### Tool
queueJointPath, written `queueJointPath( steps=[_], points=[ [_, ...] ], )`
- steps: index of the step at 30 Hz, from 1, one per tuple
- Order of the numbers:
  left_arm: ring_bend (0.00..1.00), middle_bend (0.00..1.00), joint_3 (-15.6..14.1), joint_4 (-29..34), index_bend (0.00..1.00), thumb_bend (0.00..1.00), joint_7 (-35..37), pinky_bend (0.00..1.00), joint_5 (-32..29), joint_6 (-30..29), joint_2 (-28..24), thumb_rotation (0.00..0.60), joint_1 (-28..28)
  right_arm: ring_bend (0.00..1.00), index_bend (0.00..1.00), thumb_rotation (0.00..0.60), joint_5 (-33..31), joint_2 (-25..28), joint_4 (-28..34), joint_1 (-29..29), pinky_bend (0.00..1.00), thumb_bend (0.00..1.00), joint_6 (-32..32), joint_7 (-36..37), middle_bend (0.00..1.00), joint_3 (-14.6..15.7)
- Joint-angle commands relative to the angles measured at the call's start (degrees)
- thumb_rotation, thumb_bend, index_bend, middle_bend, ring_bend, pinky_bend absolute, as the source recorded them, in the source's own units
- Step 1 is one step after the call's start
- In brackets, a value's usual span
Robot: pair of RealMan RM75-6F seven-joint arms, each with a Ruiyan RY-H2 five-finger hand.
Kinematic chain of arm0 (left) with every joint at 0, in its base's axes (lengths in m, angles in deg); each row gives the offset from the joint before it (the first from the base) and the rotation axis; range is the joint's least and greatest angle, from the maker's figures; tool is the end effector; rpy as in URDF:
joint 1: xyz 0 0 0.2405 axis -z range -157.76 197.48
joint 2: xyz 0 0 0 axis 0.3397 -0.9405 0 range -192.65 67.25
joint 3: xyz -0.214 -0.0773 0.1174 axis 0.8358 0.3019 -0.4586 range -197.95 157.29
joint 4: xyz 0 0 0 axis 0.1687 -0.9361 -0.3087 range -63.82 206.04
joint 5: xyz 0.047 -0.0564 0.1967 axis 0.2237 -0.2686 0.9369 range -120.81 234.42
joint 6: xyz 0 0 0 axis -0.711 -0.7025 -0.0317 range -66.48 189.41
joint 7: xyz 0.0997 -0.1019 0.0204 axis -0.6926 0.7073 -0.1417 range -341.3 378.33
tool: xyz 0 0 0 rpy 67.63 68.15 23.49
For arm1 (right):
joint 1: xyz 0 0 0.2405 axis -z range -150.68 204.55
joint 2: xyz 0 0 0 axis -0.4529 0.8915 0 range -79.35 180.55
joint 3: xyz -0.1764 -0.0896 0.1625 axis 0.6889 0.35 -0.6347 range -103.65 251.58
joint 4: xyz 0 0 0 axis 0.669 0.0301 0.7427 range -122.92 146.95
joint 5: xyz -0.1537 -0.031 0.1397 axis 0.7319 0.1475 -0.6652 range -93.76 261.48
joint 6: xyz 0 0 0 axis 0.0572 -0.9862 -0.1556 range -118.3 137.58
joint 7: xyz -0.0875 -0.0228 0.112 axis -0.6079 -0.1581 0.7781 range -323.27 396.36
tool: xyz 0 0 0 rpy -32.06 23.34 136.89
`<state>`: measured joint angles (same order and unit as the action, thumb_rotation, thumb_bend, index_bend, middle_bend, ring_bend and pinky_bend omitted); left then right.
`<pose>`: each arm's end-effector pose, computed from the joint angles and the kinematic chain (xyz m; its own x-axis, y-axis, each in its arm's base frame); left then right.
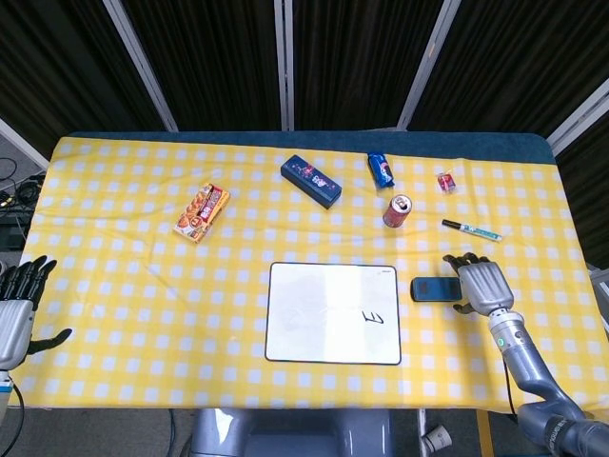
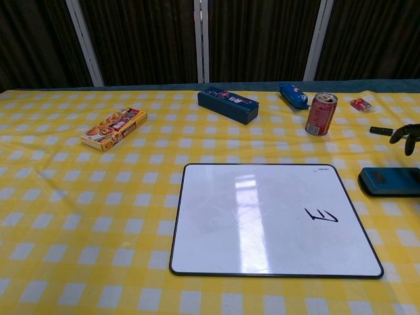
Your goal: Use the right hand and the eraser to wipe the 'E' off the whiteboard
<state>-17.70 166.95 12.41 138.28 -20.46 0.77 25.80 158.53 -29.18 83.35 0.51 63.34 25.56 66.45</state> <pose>-0.3098 0.1845 0.1530 0.4383 0.0633 0.8966 0.8965 0.0402 -0.4412 -0.3097 -0.3171 0.0589 0.6039 -0.2681 0.7506 -0.7963 -0.1620 0.5828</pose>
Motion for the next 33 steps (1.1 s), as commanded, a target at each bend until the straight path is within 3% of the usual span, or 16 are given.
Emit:
queueJointPath(
  steps=[1, 14, 21, 27, 33],
  points=[
    [0.00, 0.00, 0.04, -0.09, 0.00, 0.00, 0.09, 0.00, -0.17, 0.19, -0.01, 0.600, 0.06, 0.24, 0.25, 0.600, 0.01, -1.13, -1.12, -0.58, 0.35, 0.00, 0.13, -0.22, 0.34, 0.13],
    [0.00, 0.00, 0.10, 0.05, 0.00, 0.00, 0.08, 0.00, -0.43, 1.06, 0.05, 0.600, 0.57, 0.28, 0.31, 0.600, 0.83, -5.08, -5.62, -1.92, 0.38, 0.00, 0.22, -1.45, 0.39, 1.55],
    [0.00, 0.00, -0.07, 0.19, 0.00, 0.00, 0.64, 0.00, -0.58, 2.11, -0.05, 0.600, 0.98, 0.36, 0.41, 0.600, 1.03, -6.02, -6.50, -2.56, 0.45, 0.10, 0.41, -0.30, 0.47, 1.40],
    [0.00, 0.00, 0.08, -0.17, 0.00, 0.00, 0.78, 0.00, -0.82, 2.17, 0.08, 0.600, 1.10, 0.38, 0.46, 0.600, 3.02, -4.32, -2.14, -2.88, 0.49, 0.27, 1.67, 4.77, 0.51, 1.10],
    [0.00, 0.00, 0.22, -0.44, 0.00, 0.00, 0.64, 0.00, -1.50, 2.50, 0.25, 0.600, 1.20, 0.38, 0.46, 0.600, 9.39, -1.53, 5.52, -4.79, 0.49, 0.32, 4.60, 7.08, 0.50, 1.43]
  ],
)
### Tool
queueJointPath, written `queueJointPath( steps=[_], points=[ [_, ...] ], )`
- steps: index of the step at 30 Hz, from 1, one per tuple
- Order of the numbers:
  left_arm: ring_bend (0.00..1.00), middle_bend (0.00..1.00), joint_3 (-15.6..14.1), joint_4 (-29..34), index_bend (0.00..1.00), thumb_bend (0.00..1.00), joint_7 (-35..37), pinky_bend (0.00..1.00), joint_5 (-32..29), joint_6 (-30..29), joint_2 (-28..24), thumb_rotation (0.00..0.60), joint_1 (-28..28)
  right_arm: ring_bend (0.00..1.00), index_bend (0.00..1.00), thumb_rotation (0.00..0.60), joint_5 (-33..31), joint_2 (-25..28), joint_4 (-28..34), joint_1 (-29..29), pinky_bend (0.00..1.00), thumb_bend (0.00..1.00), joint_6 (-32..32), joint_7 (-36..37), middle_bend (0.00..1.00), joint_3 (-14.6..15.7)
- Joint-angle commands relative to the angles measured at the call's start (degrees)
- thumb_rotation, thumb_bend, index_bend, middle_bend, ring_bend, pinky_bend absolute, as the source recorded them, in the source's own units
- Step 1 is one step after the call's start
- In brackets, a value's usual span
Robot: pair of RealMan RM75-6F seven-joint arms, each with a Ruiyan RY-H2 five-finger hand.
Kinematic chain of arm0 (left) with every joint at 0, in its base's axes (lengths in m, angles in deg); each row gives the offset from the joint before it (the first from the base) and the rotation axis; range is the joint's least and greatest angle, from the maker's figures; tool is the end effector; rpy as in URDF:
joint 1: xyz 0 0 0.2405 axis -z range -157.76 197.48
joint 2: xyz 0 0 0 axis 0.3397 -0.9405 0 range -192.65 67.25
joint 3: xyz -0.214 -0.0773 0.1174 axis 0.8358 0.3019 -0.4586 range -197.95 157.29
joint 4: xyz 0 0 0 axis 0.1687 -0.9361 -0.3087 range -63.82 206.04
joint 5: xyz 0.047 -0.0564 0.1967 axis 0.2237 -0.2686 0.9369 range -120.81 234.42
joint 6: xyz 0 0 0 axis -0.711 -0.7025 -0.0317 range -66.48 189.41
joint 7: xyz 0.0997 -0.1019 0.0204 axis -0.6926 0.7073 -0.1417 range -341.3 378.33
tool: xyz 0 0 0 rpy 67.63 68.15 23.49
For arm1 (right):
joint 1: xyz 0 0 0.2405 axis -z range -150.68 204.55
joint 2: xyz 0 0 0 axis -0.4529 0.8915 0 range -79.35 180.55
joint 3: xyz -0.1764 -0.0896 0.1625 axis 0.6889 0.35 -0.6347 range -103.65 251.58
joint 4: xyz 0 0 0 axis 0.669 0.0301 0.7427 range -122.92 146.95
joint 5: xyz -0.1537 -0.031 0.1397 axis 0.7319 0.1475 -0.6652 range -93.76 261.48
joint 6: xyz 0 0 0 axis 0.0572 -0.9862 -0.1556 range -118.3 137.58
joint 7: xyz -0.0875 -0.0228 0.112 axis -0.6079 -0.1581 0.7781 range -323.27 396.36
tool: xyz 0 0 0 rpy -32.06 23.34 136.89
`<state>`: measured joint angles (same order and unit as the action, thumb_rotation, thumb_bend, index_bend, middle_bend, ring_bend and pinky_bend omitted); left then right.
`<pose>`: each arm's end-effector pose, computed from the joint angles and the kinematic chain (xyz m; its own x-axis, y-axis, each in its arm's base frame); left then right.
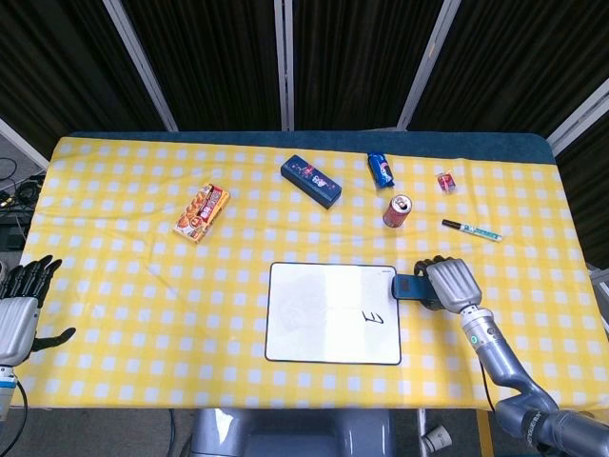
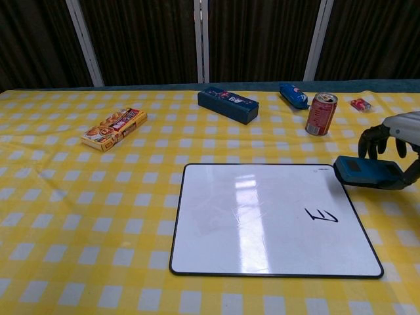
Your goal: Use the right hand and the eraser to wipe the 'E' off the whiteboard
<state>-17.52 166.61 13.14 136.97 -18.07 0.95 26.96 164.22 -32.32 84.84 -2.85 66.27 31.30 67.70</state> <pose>-0.3118 0.1910 0.1485 0.4243 0.0941 0.9006 0.9021 0.0419 -0.4294 -0.2648 -0.3213 0.0311 0.5322 -0.2314 0.8144 -0.8356 -0.2981 0.4614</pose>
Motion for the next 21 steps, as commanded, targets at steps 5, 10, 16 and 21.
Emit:
queueJointPath(
  steps=[5, 10, 16, 21],
  points=[
    [0.00, 0.00, 0.17, -0.30, 0.00, 0.00, -0.15, 0.00, -0.67, 0.27, 0.12, 0.600, 0.08, 0.40, 0.48, 0.600, 6.12, 1.17, 6.47, -4.22, 0.49, 0.43, -0.05, -1.00, 0.52, 0.46],
    [0.00, 0.00, 0.33, -0.62, 0.00, 0.00, 0.33, 0.00, -1.15, 0.58, 0.01, 0.600, 0.17, 0.41, 0.48, 0.600, 5.35, -3.08, 4.45, -7.77, 0.50, 0.45, -4.00, -7.29, 0.52, 0.08],
    [0.00, 0.00, 0.12, -0.48, 0.00, 0.00, 1.96, 0.00, 0.03, 0.13, -0.42, 0.600, 0.09, 0.42, 0.50, 0.600, 1.69, -6.07, 0.33, -8.50, 0.50, 0.48, -5.88, -10.70, 0.53, -0.10],
    [0.00, 0.00, 0.11, -0.76, 0.00, 0.00, 2.74, 0.00, -0.01, 0.42, -0.68, 0.600, 0.17, 0.43, 0.51, 0.600, 1.56, -5.51, 1.06, -8.25, 0.52, 0.51, -6.24, -10.72, 0.55, 1.34]
  ],
)
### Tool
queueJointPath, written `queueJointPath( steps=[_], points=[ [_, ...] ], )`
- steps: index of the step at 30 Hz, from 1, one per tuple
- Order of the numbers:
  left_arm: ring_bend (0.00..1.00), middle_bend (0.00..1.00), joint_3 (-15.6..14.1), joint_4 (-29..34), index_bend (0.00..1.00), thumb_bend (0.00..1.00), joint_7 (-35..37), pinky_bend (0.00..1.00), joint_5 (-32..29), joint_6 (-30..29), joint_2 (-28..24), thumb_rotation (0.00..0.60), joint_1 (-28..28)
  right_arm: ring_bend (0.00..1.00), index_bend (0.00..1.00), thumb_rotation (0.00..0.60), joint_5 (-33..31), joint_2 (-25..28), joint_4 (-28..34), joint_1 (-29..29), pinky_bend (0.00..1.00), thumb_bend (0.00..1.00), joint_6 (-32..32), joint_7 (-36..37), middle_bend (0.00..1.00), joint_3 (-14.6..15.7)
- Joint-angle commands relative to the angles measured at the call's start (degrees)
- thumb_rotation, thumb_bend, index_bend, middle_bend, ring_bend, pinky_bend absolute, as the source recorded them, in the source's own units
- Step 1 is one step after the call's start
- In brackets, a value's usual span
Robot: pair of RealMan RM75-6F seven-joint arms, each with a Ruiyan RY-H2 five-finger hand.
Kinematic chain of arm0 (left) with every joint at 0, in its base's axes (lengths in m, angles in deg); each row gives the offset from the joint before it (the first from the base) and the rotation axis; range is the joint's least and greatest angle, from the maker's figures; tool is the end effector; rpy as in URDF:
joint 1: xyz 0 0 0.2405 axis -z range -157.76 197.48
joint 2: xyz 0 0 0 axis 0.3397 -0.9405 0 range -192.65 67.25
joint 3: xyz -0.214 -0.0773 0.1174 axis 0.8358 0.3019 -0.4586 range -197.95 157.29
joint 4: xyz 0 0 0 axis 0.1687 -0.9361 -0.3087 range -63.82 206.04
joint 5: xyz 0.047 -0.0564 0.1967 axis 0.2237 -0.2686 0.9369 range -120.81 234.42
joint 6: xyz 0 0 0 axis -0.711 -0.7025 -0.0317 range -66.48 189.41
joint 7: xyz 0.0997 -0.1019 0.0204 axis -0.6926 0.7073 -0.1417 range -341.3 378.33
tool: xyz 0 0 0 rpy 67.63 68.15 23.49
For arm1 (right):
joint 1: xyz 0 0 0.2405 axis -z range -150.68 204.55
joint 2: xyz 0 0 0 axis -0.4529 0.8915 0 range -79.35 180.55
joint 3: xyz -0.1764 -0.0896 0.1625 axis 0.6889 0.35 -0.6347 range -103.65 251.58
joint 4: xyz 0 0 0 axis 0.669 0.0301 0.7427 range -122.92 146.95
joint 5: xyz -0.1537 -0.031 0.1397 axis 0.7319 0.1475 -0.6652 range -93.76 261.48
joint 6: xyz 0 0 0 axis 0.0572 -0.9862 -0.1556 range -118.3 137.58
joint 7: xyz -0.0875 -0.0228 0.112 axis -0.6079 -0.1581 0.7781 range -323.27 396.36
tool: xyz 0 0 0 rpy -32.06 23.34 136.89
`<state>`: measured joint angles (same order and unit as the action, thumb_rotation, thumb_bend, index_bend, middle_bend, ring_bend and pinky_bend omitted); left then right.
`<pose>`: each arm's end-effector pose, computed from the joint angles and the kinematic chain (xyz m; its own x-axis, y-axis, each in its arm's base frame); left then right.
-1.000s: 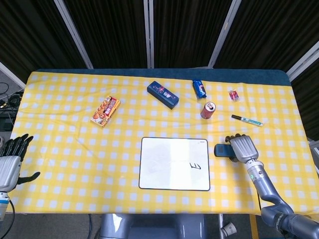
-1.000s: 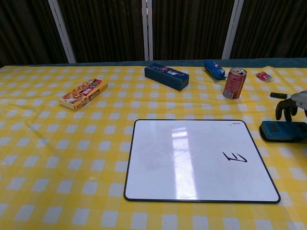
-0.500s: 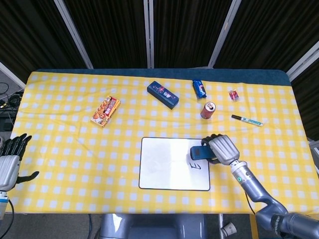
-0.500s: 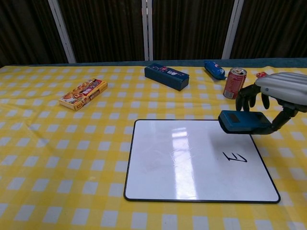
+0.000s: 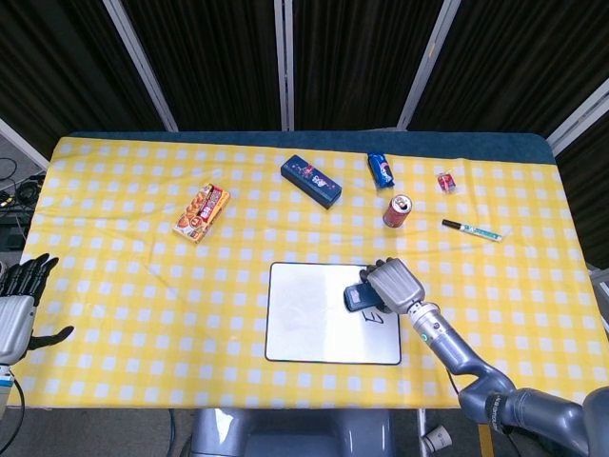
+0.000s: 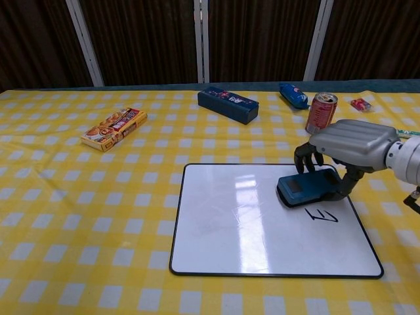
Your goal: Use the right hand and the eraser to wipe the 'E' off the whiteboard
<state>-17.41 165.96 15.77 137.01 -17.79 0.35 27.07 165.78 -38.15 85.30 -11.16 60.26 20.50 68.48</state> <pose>-0.3147 0.1924 0.1528 0.4020 0.0917 0.9110 0.9123 0.0450 -0.4071 -0.2017 -0.3319 -0.0239 0.6778 -0.2015 0.7071 -0.6839 -0.5259 0.5057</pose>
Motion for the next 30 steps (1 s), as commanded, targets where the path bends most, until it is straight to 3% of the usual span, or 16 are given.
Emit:
queueJointPath(
  steps=[1, 18, 30],
  points=[
    [0.00, 0.00, -0.03, -0.17, 0.00, 0.00, 0.16, 0.00, -0.03, 0.20, -0.12, 0.600, 0.09, 0.44, 0.52, 0.600, 0.21, 0.56, 1.04, 0.11, 0.53, 0.52, -0.33, 0.01, 0.56, 1.02],
    [0.00, 0.00, -0.17, 0.10, 0.00, 0.00, -0.89, 0.00, -0.13, 0.82, 0.31, 0.600, 0.56, 0.47, 0.55, 0.600, 4.59, 7.45, 14.19, 1.75, 0.55, 0.61, -2.82, -4.09, 0.58, 10.41],
    [0.00, 0.00, -0.15, 0.14, 0.00, 0.00, -0.62, 0.00, -0.09, 0.80, 0.22, 0.600, 0.65, 0.47, 0.56, 0.600, 0.83, 5.51, 7.51, 1.39, 0.56, 0.61, -0.93, -4.20, 0.59, 5.88]
  ],
)
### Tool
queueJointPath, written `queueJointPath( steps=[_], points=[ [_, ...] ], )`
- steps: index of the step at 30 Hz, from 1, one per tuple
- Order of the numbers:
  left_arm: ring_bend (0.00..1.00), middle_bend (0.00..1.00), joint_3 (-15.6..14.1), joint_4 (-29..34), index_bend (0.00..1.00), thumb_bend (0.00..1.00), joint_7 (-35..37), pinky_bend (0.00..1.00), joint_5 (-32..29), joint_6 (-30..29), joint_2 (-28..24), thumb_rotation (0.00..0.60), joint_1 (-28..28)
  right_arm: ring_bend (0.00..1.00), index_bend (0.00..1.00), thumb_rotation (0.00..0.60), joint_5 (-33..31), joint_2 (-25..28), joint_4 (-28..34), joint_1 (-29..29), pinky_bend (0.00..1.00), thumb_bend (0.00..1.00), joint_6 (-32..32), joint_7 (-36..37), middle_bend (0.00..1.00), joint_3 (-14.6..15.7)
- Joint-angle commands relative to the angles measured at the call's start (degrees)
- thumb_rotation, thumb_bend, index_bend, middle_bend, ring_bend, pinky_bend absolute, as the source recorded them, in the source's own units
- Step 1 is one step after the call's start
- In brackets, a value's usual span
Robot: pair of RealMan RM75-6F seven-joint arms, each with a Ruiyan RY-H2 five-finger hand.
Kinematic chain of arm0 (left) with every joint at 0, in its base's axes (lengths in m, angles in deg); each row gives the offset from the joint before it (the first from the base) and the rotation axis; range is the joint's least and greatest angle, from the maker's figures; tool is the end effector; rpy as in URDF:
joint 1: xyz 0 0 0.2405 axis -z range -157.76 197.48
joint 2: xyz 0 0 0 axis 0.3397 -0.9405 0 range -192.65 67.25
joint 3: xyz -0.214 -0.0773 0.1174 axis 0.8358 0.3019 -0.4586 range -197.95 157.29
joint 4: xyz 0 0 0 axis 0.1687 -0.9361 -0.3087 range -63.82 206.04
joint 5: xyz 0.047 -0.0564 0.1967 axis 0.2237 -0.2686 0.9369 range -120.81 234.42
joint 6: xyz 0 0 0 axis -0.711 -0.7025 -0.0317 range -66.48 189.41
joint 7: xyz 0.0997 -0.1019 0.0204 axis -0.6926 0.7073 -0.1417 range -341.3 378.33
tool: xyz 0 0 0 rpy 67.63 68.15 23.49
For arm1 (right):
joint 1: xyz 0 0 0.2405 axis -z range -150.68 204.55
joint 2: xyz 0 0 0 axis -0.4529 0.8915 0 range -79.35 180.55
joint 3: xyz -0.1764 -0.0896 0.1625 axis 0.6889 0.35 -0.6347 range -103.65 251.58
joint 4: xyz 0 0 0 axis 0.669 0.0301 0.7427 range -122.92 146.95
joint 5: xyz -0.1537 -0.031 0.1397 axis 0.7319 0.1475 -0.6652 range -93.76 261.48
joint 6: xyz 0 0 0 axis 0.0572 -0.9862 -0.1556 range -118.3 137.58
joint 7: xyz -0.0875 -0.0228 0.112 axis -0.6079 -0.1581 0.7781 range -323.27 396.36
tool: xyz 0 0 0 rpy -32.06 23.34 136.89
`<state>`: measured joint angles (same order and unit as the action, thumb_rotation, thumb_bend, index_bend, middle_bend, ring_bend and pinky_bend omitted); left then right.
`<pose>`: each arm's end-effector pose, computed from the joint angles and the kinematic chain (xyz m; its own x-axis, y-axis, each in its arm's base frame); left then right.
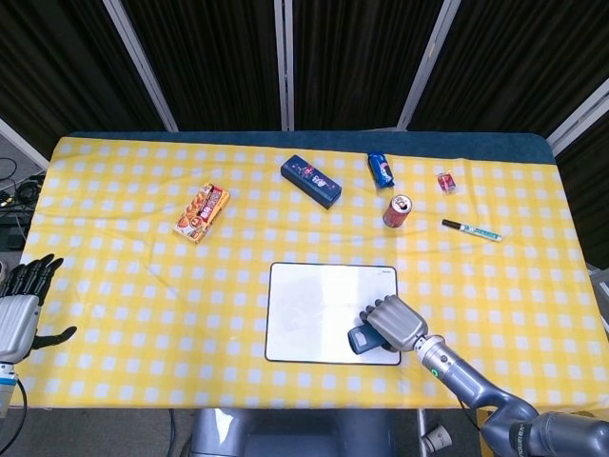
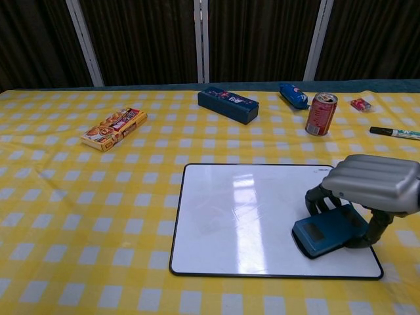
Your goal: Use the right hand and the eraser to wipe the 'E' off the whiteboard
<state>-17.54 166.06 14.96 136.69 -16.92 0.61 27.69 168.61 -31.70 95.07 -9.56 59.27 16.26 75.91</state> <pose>-0.3136 0.1949 0.1490 0.4083 0.1062 0.9067 0.9095 0.0381 -0.4140 -0.2149 -0.2821 -0.0196 0.7602 -0.2576 0.5964 -0.5998 -0.6310 0.4919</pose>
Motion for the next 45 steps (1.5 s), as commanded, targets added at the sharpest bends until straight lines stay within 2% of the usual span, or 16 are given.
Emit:
queueJointPath(
  steps=[1, 9, 12, 21, 23, 26, 31, 38, 45],
  points=[
    [0.00, 0.00, -0.03, 0.02, 0.00, 0.00, 0.36, 0.00, 0.49, -0.22, -0.08, 0.600, 0.03, 0.47, 0.56, 0.600, -2.73, -1.39, -3.23, -0.33, 0.56, 0.61, -0.01, 0.06, 0.59, -2.12],
    [0.00, 0.00, -0.16, -0.09, 0.00, 0.00, 0.90, 0.00, 0.88, -0.36, -0.25, 0.600, 0.00, 0.47, 0.56, 0.600, -6.35, -3.36, -8.06, -1.02, 0.56, 0.61, 0.65, -1.23, 0.59, -5.31],
    [0.00, 0.00, -0.19, -0.06, 0.00, 0.00, 1.04, 0.00, 0.99, -0.42, -0.36, 0.600, -0.01, 0.47, 0.56, 0.600, -7.47, -3.30, -7.69, -0.97, 0.56, 0.61, 0.21, -1.70, 0.59, -5.34],
    [0.00, 0.00, -0.24, 0.00, 0.00, 0.00, 1.17, 0.00, 1.04, -0.42, -0.40, 0.600, 0.00, 0.48, 0.56, 0.600, -6.62, -1.63, -1.75, -0.48, 0.56, 0.61, -1.19, -4.23, 0.59, -1.95],
    [0.00, 0.00, -0.25, 0.06, 0.00, 0.00, 1.08, 0.00, 1.03, -0.34, -0.39, 0.600, 0.06, 0.48, 0.56, 0.600, -4.93, -1.12, 1.71, -0.46, 0.56, 0.62, -2.01, -6.01, 0.59, 0.32],
    [0.00, 0.00, -0.28, 0.14, 0.00, 0.00, 1.09, 0.00, 1.07, -0.36, -0.47, 0.600, 0.05, 0.48, 0.56, 0.600, -4.62, -0.37, 5.01, -0.52, 0.56, 0.62, -3.27, -7.67, 0.59, 2.02],
    [0.00, 0.00, -0.24, 0.08, 0.00, 0.00, 1.42, 0.00, 0.90, -0.40, -0.63, 0.600, -0.02, 0.48, 0.56, 0.600, -3.92, 0.23, 7.63, -0.53, 0.56, 0.62, -3.64, -9.23, 0.59, 3.34],
    [0.00, 0.00, -0.21, 0.13, 0.00, 0.00, 1.86, 0.00, 1.01, -0.61, -0.79, 0.600, -0.11, 0.48, 0.57, 0.600, -5.07, -0.69, 6.05, -0.94, 0.56, 0.62, -1.94, -9.36, 0.60, 0.75],
    [0.00, 0.00, -0.20, 0.07, 0.00, 0.00, 1.97, 0.00, 0.92, -0.46, -0.91, 0.600, -0.05, 0.48, 0.57, 0.600, -9.78, -3.13, 0.13, -2.09, 0.56, 0.62, -0.97, -9.98, 0.60, -3.71]
  ],
)
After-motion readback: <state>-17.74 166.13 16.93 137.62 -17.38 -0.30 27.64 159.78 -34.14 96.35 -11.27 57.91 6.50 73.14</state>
